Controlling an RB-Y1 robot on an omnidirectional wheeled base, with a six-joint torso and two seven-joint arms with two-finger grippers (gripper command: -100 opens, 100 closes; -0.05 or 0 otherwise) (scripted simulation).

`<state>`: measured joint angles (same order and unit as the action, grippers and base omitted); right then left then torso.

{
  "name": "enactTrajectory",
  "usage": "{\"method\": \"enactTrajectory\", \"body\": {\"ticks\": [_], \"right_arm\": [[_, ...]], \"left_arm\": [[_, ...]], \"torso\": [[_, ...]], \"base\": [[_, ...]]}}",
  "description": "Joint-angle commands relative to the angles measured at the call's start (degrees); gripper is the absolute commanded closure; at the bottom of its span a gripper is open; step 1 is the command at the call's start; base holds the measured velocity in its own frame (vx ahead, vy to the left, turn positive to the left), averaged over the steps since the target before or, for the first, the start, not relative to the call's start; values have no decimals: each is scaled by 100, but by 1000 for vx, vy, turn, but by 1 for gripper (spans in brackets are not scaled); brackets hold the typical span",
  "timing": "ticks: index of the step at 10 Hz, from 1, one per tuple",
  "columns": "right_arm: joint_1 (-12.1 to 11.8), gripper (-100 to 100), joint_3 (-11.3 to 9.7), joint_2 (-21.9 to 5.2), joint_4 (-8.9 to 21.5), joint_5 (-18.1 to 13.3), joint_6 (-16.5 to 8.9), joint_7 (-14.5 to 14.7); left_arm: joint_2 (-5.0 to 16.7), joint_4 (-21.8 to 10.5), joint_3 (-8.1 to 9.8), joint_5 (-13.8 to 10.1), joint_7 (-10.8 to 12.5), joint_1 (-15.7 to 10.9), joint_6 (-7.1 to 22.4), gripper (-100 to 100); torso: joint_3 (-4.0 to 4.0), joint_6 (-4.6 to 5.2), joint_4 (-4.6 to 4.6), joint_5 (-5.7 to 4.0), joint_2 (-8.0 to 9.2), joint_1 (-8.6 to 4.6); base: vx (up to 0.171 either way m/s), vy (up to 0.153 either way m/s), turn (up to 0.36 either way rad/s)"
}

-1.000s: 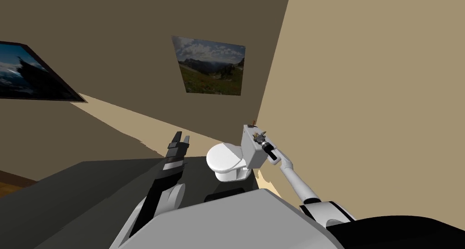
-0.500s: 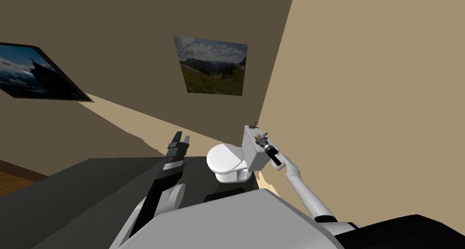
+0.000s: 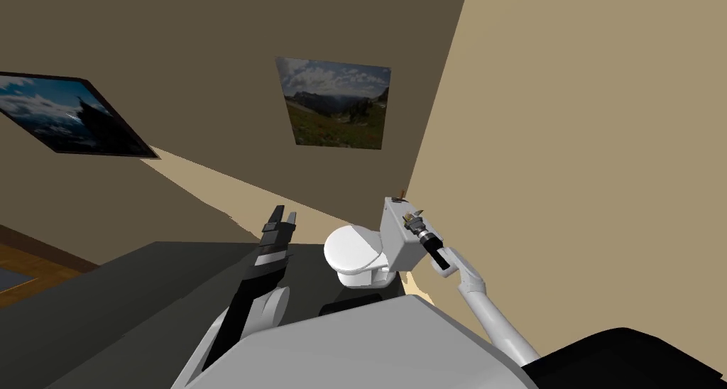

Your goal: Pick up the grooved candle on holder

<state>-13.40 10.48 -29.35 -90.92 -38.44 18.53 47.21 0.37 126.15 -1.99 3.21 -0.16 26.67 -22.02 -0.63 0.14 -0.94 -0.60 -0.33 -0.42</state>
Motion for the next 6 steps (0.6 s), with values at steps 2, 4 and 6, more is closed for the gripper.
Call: {"method": "enactTrajectory", "body": {"ticks": [2, 4, 6], "right_arm": [[-382, 100, 194, 64, -418, -176, -96, -149], [-561, 100, 194, 64, -648, -176, -96, -149], [-517, 0, 213, 60, -554, -164, -57, -139]], "left_arm": [[0, 0, 0, 0, 0, 0, 0, 0], [0, 0, 0, 0, 0, 0, 0, 0], [0, 0, 0, 0, 0, 0, 0, 0]], "torso": [[2, -2, 1, 1, 4, 4], [-1, 0, 0, 1, -3, -1], [2, -3, 1, 0, 5, 5]], "base": [[26, -12, 46], [33, -17, 28], [0, 0, 0]]}}
